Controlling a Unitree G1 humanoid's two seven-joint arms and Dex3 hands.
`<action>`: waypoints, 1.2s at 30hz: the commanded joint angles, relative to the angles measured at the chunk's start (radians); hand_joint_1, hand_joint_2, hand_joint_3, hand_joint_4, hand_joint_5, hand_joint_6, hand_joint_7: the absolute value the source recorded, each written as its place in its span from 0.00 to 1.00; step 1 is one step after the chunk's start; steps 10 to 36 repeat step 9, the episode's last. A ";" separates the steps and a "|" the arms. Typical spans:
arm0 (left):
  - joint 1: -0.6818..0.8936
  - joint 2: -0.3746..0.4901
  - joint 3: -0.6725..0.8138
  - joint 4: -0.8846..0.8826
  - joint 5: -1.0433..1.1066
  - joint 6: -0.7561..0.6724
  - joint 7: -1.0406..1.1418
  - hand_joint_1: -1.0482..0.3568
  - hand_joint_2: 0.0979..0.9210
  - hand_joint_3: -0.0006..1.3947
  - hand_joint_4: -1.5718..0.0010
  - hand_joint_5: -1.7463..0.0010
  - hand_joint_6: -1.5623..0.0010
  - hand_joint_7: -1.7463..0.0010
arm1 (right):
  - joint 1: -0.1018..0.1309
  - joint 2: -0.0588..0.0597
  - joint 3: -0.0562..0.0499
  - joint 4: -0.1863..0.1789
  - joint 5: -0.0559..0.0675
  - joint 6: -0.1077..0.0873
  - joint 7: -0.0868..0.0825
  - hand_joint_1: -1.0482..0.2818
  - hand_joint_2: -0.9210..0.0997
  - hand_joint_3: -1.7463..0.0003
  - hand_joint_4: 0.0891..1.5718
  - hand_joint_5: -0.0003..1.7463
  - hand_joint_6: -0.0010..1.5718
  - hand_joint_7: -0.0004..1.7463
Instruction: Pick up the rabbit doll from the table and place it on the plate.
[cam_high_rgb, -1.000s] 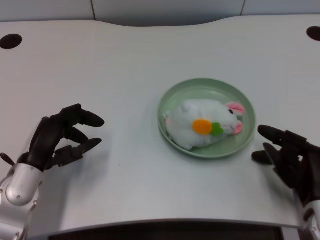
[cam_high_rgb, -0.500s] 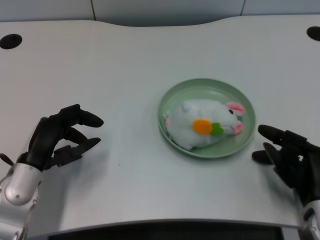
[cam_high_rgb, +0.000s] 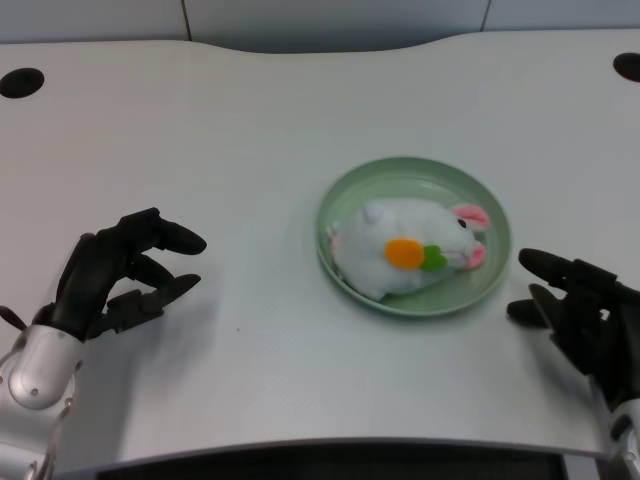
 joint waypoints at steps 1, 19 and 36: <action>0.007 0.007 -0.002 -0.009 0.000 0.006 -0.008 0.49 1.00 0.17 0.68 0.23 0.63 0.49 | 0.001 0.001 0.002 -0.003 0.000 0.000 -0.006 0.48 0.00 0.89 0.48 0.41 0.62 0.00; 0.010 0.005 -0.003 -0.006 0.000 0.001 -0.006 0.49 1.00 0.17 0.68 0.23 0.63 0.49 | 0.005 0.003 -0.001 -0.009 0.012 0.003 0.001 0.48 0.00 0.89 0.49 0.42 0.62 0.00; 0.010 0.005 -0.003 -0.006 0.000 0.001 -0.006 0.49 1.00 0.17 0.68 0.23 0.63 0.49 | 0.005 0.003 -0.001 -0.009 0.012 0.003 0.001 0.48 0.00 0.89 0.49 0.42 0.62 0.00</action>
